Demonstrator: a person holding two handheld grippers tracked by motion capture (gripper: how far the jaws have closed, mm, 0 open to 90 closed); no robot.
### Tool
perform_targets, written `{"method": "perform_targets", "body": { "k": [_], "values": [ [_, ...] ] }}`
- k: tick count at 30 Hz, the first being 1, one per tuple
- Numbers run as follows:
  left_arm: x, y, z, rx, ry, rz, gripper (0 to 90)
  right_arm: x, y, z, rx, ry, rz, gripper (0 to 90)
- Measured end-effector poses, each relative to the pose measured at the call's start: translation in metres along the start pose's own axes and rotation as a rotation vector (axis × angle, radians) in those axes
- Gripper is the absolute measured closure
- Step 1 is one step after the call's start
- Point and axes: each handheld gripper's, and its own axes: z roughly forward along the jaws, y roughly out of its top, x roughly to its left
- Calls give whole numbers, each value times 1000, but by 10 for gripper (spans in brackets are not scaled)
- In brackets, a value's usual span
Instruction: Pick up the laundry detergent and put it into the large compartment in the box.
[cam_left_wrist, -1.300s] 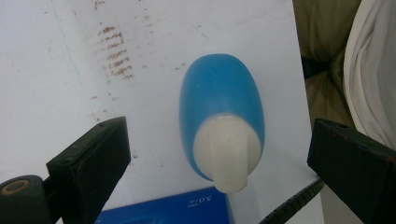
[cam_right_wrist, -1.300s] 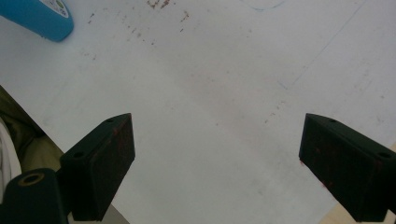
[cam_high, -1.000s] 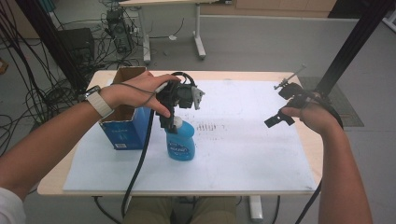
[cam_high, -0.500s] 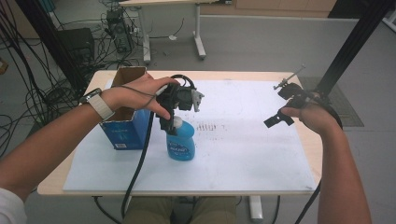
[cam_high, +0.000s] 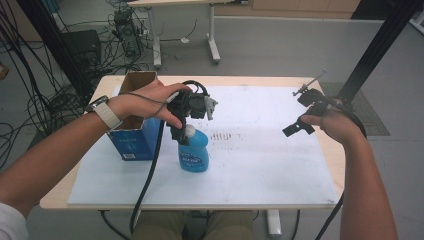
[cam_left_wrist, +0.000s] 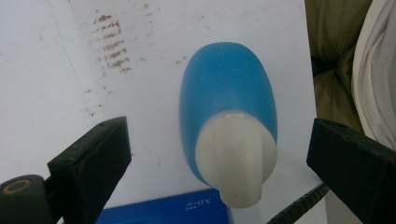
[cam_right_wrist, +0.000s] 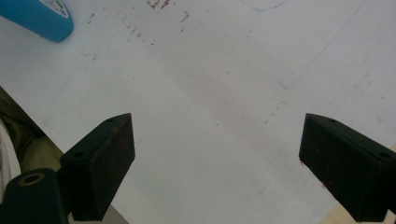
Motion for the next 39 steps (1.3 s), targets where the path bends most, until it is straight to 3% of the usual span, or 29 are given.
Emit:
{"method": "perform_targets", "body": {
  "k": [39],
  "values": [
    [0, -4, -2, -1, 2, -11, 70, -1, 1, 1, 4, 4, 1, 105]
  ]
}}
